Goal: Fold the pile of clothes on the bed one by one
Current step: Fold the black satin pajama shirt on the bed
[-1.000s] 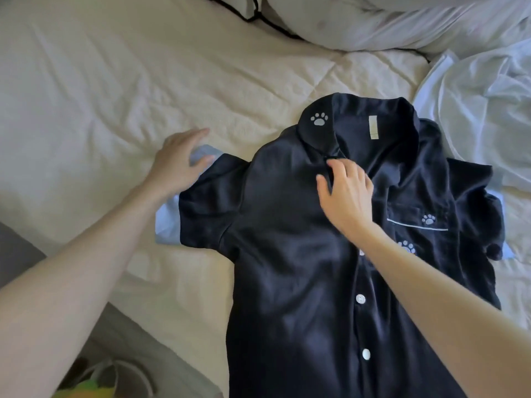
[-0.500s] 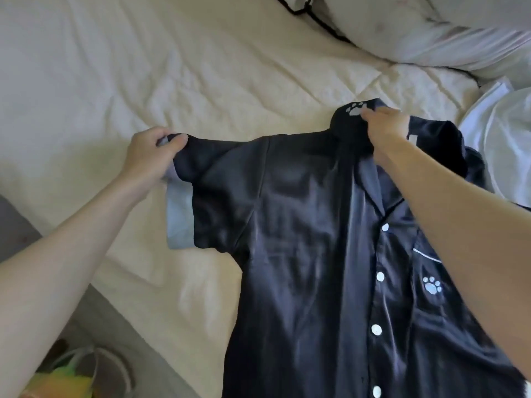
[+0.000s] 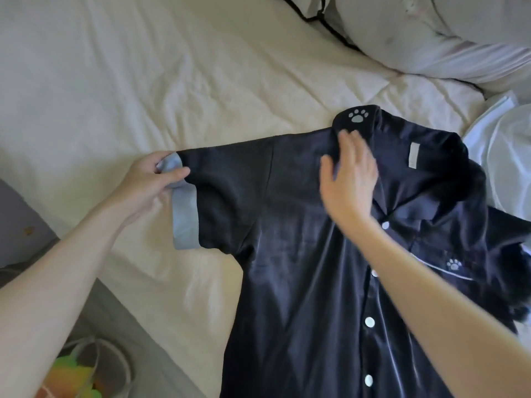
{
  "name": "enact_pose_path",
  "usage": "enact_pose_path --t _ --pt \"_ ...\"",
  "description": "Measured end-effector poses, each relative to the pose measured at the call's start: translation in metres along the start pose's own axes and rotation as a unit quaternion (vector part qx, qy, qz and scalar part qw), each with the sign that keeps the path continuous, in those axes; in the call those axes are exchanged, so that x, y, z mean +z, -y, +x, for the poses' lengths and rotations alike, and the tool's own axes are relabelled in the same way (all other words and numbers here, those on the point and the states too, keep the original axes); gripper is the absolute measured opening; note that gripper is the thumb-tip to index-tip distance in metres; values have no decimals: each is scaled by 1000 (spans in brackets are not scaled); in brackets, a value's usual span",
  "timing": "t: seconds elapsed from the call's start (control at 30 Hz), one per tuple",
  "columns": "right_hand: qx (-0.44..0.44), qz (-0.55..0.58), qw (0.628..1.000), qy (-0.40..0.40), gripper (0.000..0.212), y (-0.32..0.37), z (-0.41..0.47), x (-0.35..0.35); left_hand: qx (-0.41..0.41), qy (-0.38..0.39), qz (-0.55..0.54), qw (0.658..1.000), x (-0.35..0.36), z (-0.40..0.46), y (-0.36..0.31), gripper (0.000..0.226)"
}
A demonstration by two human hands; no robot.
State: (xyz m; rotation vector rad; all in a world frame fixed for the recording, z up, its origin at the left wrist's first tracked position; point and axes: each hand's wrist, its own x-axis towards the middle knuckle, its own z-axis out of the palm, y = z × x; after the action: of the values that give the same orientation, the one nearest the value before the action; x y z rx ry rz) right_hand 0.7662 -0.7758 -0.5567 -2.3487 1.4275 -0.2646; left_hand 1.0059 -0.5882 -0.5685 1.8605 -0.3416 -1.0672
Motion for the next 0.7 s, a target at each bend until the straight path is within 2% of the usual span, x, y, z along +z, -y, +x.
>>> enact_pose_path --t 0.07,0.1,0.2,0.27,0.3,0.4,0.47,0.53,0.63,0.7 --pt "-77 13 997 29 48 21 -57 8 -3 -38 -3 999 0 -3 -4 1" --pt "-125 16 992 32 47 32 -81 13 3 -70 -12 998 0 -2 -9 6" --pt "-268 -43 960 61 63 67 -124 39 28 -140 29 989 -4 4 -25 7" --pt "-310 -116 939 97 77 90 -130 56 49 -139 93 985 -7 6 -32 11" --pt "-311 -152 932 108 76 100 -129 62 50 -132 115 983 -8 7 -34 13" --pt "-295 -179 934 95 49 119 -125 70 46 -126 153 979 -10 7 -40 9" --pt "-276 -106 954 52 36 122 -124 69 44 -123 172 976 -11 5 -46 14" --pt "-243 22 969 40 31 121 -125 60 68 -128 207 968 -6 0 -57 15" --pt "-93 255 957 106 39 115 -139 30 131 -127 233 955 14 -16 -85 15" --pt "50 392 912 110 42 106 -154 6 167 -95 254 948 42 -27 -103 26"
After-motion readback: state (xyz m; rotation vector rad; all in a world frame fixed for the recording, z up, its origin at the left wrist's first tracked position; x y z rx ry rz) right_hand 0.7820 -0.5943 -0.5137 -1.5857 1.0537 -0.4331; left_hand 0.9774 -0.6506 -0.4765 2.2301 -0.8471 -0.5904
